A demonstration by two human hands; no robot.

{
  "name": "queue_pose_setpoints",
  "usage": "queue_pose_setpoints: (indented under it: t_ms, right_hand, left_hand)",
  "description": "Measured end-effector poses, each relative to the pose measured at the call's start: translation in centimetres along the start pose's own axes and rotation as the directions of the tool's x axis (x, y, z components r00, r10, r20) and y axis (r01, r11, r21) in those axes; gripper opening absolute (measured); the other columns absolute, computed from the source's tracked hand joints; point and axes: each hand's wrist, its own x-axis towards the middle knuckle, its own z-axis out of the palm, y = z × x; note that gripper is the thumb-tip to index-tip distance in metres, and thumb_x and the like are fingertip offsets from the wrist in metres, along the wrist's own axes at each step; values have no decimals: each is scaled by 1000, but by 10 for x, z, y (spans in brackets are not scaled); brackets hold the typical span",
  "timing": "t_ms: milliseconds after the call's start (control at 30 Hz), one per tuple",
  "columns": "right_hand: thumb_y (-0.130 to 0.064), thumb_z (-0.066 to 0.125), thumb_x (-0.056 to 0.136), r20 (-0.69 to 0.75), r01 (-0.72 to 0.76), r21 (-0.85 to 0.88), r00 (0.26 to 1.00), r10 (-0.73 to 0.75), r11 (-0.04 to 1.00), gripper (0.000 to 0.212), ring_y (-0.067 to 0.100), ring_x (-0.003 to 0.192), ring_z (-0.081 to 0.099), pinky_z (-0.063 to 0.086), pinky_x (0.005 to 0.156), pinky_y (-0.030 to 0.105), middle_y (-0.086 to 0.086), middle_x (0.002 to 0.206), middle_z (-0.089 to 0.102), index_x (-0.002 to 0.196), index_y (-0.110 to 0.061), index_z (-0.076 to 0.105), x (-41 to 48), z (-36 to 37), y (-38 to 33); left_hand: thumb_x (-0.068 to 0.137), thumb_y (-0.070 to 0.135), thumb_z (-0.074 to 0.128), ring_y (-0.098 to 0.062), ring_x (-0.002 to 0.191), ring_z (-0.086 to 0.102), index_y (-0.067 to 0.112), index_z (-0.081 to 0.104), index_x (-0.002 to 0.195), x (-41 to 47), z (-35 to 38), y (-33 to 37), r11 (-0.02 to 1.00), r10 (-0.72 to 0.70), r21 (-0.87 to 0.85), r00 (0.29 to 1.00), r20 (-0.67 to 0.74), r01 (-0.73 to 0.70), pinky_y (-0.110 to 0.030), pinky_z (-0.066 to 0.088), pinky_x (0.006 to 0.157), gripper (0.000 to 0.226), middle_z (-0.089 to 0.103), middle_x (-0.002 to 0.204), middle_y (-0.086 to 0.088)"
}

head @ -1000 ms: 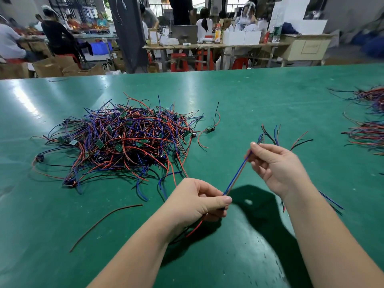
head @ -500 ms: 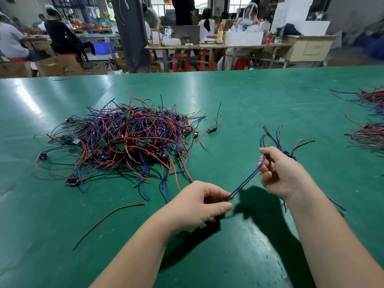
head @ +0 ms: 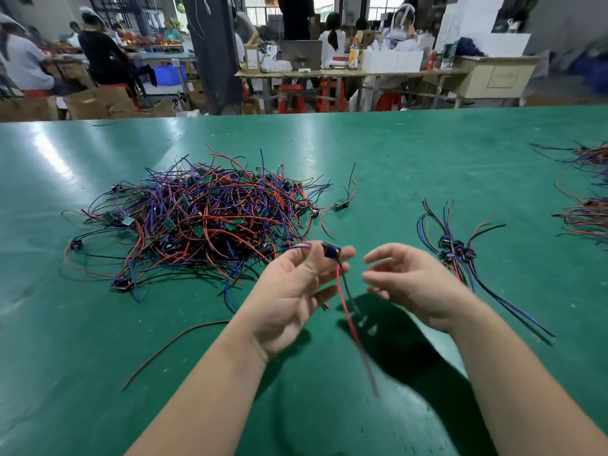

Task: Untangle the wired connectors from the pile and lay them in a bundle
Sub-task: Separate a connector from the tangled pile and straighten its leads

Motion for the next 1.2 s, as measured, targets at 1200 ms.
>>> queue_pose_setpoints:
  t_ms: [1200]
  right_hand:
    - [0,68,78,-422,176,407,907,14,896,9,15,60,70,49,47,13,2,61,68,74,-8,66,2,-26,-15]
  left_hand:
    - [85,2,65,-14,56,67,8,74,68,-9,8,-7,864,-277,461,956,96,204,-22,54,53,21,71,67,-8]
